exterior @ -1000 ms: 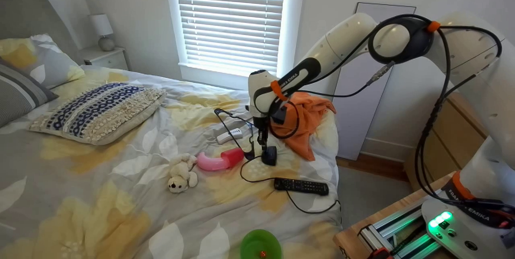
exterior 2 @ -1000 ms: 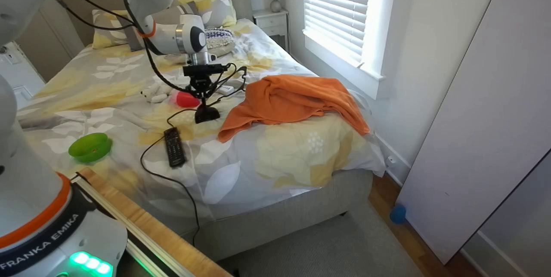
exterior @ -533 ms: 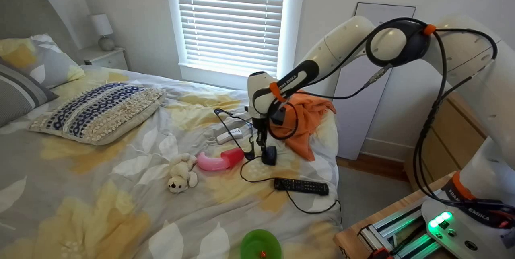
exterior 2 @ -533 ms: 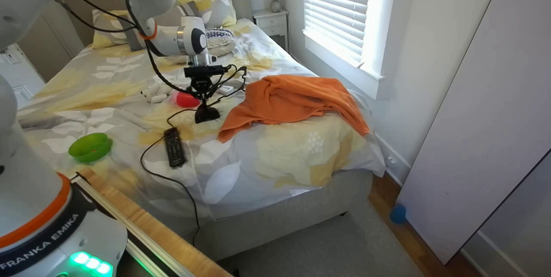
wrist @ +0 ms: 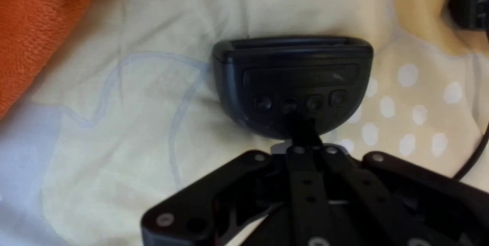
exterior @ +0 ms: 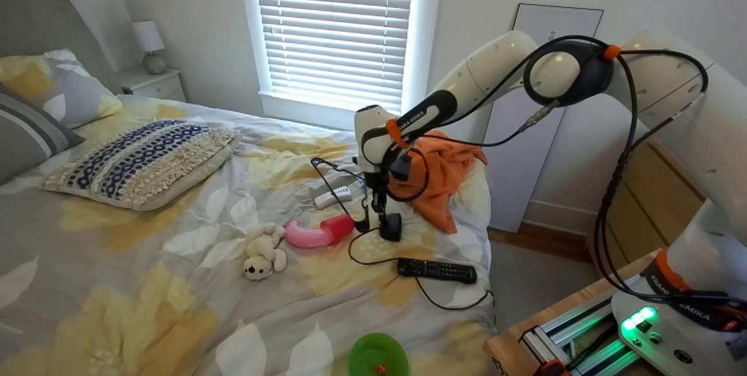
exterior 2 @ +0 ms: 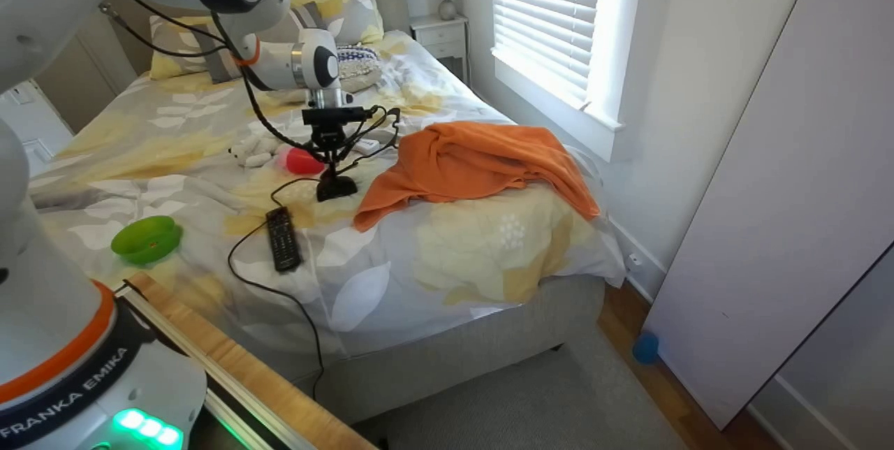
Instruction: Press a button on the black bedside alarm clock radio on the bed
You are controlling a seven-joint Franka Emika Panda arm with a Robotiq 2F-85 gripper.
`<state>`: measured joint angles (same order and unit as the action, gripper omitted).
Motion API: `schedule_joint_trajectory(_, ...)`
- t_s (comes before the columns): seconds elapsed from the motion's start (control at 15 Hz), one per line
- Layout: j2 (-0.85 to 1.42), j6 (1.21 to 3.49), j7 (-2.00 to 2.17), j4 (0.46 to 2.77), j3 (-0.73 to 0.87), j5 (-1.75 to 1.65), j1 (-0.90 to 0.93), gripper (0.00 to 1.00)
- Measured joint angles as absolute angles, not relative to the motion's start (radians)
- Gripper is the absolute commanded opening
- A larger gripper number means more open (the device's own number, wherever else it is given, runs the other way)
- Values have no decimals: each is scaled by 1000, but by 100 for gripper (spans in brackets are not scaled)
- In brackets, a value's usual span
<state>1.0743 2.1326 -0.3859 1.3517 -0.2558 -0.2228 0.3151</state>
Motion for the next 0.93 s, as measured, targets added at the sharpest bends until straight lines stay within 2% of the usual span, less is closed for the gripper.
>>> schedule_joint_trajectory(0.93,1263,1881,-711,1056,-302,-114,296,0)
